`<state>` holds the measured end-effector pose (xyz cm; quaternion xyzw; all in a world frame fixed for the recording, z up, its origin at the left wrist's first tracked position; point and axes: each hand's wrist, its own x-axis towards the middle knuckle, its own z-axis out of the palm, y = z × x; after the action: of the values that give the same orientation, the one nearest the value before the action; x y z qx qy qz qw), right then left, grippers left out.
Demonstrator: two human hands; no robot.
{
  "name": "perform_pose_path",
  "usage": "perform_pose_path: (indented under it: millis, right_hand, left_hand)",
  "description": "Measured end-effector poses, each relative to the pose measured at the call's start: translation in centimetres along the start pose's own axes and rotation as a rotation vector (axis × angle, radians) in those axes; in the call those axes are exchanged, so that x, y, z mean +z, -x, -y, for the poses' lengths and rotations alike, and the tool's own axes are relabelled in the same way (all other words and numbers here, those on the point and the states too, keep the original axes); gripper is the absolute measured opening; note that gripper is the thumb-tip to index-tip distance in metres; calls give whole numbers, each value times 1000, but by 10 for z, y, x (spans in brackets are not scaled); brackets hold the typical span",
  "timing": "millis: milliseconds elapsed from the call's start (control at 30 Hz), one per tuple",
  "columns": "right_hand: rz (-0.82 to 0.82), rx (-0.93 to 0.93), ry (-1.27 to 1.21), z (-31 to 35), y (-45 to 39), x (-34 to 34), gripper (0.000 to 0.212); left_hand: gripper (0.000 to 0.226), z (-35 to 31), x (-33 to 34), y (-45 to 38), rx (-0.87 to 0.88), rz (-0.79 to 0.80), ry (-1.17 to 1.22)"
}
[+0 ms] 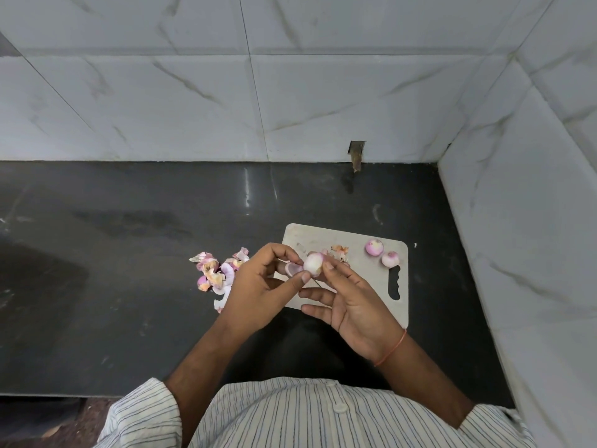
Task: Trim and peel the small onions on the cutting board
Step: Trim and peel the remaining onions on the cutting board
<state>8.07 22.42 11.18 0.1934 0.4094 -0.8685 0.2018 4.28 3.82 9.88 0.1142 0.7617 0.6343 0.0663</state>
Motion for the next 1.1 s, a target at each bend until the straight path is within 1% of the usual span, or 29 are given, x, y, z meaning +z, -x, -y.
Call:
perform_pose_path:
  millis: [100,167,233,300,433,533,633,733,867,1000,1100]
  right_hand:
    - [-11,18,59,-1,1,0,36]
    - [-37,-13,115,-1,0,2,35]
    - [-88,-60,159,-2,-2,4,34]
    - [-118,-91,141,-2,-3,3,35]
    - [-102,-108,88,1,-1,-1,40]
    - [-85,-100,68,0,-1,-2,45]
    - [-78,-97,48,0,-1,-2,46]
    - [-78,-90,55,0,0,-3,43]
    - [-54,-35,129,-2,2,-3,32]
    - [-51,-10,167,0,3,-4,28]
    - [-52,-1,197,1,4,-6,25]
  left_hand:
    - [26,1,-4,1,24,7,-69]
    - [28,1,-5,1,70,20,-119]
    - [29,0,-5,1,94,29,-121]
    - [29,1,-4,1,77,16,-84]
    - [24,3,-5,1,43,-54,-67]
    - [23,0,-3,3,86,-60,-124]
    - [25,0,0,4,153,-65,-214]
    - [23,1,1,2,219,-81,-300]
    - [24,0,-3,-1,245,-135,-363]
    - [25,0,-4,-1,238,-107,-356]
    - [25,3,-7,-1,207,-98,-306]
